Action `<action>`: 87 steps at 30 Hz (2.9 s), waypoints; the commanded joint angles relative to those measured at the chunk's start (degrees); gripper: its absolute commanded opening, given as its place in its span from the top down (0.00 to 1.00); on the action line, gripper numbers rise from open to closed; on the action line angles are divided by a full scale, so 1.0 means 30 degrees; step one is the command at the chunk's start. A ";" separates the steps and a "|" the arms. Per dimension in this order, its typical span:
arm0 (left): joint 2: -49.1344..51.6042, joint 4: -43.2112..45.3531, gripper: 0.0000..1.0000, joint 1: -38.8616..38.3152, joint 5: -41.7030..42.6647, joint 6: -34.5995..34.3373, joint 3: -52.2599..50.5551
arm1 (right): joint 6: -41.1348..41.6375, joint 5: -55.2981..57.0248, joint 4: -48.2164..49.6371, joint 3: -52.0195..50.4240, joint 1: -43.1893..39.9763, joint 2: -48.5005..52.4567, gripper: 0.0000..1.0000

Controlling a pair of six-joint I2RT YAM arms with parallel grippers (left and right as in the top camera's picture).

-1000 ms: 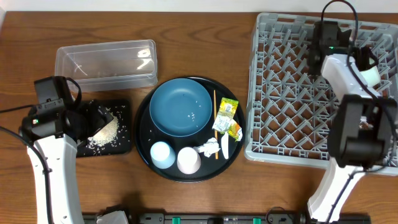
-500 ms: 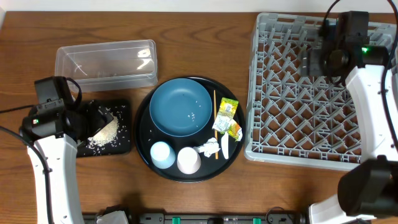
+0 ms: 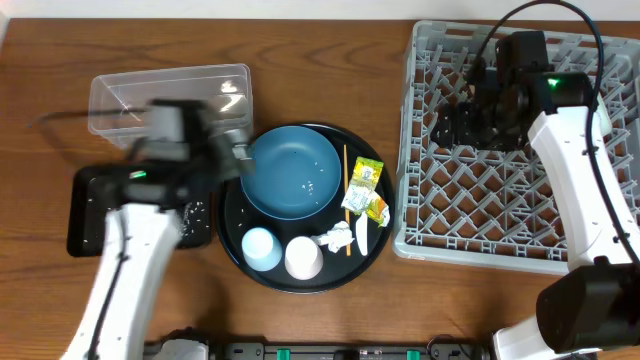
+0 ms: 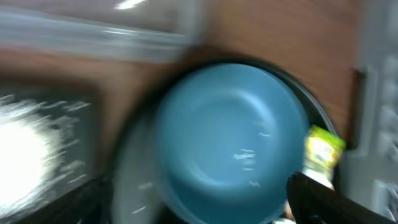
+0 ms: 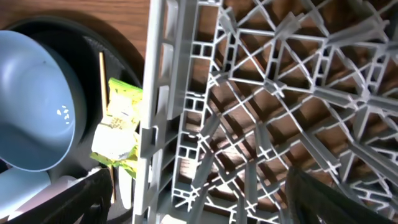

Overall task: Sort waste into correct bins and load items into the dishwasher rack
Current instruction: 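Grasp the teal bowl rim with the left gripper, then lift the teal bowl and tip it over the black tray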

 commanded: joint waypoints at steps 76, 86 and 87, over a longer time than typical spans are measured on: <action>-0.0568 -0.0495 0.94 -0.0605 0.1894 -0.0189 0.0160 | 0.0372 0.0663 -0.1588 0.0058 -0.0102 -0.0117 0.15; -0.0525 -0.1494 0.94 0.8080 1.1322 0.2273 -0.0051 | 0.0372 0.0670 -0.1763 0.0058 -0.0102 -0.0117 0.15; -0.0481 -0.1486 0.94 0.9020 1.2349 0.2550 -0.0102 | 0.0372 0.0663 -0.1763 0.0058 -0.0102 -0.0117 0.15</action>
